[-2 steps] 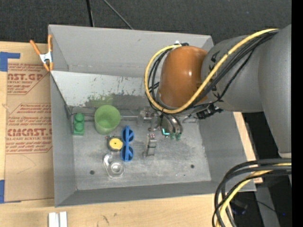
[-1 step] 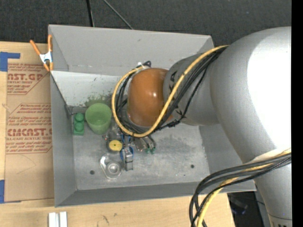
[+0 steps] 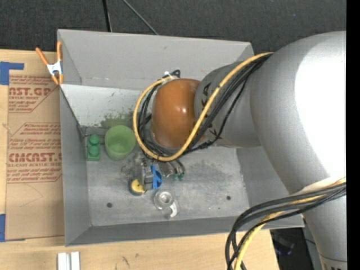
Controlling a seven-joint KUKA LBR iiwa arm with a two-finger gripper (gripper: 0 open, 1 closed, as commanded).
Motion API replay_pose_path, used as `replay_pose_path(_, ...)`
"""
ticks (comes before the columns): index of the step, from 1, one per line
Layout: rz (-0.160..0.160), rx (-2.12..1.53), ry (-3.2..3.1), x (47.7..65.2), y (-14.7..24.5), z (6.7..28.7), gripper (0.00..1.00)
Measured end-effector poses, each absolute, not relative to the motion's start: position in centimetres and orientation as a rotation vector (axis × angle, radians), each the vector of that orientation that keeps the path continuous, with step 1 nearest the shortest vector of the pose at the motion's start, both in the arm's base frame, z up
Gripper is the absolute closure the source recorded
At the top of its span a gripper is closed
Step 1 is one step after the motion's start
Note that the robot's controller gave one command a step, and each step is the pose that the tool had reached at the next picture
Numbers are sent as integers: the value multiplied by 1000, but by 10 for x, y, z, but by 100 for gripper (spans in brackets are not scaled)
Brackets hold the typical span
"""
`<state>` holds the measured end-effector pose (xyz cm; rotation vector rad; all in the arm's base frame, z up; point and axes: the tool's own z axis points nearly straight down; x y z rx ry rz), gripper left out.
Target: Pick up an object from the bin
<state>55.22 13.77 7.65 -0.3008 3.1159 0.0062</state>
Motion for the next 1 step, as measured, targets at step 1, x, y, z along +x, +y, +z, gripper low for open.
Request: replay_pose_path(1, 3, -302, 3123, 550, 137, 74, 0)
